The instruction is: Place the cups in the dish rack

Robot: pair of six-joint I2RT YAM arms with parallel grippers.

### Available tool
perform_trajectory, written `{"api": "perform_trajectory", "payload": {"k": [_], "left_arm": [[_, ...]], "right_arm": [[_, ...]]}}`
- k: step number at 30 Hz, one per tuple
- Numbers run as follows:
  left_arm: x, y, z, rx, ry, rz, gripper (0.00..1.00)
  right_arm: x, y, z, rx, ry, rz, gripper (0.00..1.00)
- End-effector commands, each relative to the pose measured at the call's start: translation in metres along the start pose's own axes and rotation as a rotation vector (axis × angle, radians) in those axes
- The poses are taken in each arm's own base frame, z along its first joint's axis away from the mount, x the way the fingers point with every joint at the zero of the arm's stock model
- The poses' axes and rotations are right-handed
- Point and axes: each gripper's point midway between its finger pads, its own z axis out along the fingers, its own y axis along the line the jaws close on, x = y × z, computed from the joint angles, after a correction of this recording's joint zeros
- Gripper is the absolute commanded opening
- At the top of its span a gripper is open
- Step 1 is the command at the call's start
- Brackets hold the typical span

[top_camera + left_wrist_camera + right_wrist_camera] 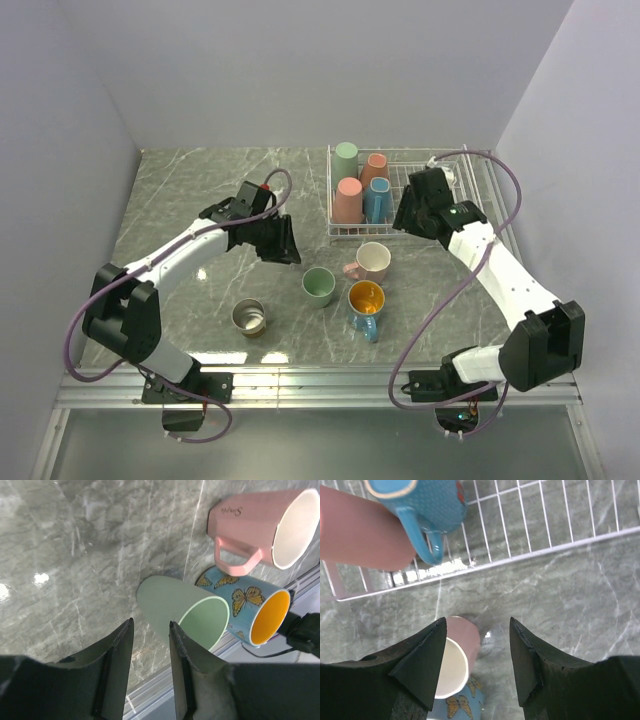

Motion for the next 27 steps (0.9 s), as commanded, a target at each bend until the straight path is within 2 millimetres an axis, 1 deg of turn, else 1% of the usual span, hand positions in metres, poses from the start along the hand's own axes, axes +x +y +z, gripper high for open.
{"api": "perform_trajectory", "payload": {"k": [1, 7, 8, 9, 14, 16, 20, 22, 23, 25, 26, 27], "left_arm": [[-0.004, -0.015, -0.004, 0.015, -0.021, 0.088, 0.4], [0.011, -0.02, 0.005, -0.028, 0.009, 0.151, 0.39], [0.011, -0.019, 0.006, -0.04, 0.006, 0.156, 0.39], [0.017, -0.02, 0.01, -0.046, 0.02, 0.166, 0.39], [0.026, -0.021, 0.019, -0.083, 0.032, 0.19, 0.38], [0.03, -0.016, 0.024, -0.122, 0.04, 0.196, 0.36], [0.033, -0.018, 0.029, -0.135, 0.043, 0.207, 0.31], [0.034, -0.02, 0.03, -0.143, 0.039, 0.21, 0.24], [0.034, -0.022, 0.03, -0.145, 0.036, 0.213, 0.16], [0.031, -0.024, 0.028, -0.144, 0.022, 0.212, 0.08], [0.03, -0.025, 0.027, -0.145, 0.019, 0.211, 0.02], [0.028, -0.025, 0.025, -0.148, 0.012, 0.212, 0.0]], "right_arm": [[-0.003, -0.009, -0.008, 0.008, -0.036, 0.037, 0.61], [0.006, -0.019, -0.012, 0.017, -0.04, 0.045, 0.61], [0.005, -0.02, -0.012, 0.016, -0.042, 0.048, 0.61], [0.004, -0.021, -0.014, 0.015, -0.049, 0.052, 0.61], [0.004, -0.027, -0.017, 0.018, -0.057, 0.052, 0.61], [0.005, -0.029, -0.018, 0.02, -0.056, 0.049, 0.61], [0.004, -0.033, -0.019, 0.022, -0.06, 0.043, 0.61], [0.004, -0.033, -0.02, 0.021, -0.061, 0.041, 0.61], [0.004, -0.034, -0.02, 0.02, -0.06, 0.039, 0.61], [0.003, -0.033, -0.02, 0.017, -0.058, 0.037, 0.61], [0.002, -0.033, -0.021, 0.017, -0.059, 0.034, 0.61], [0.001, -0.032, -0.021, 0.015, -0.059, 0.032, 0.61]]}}
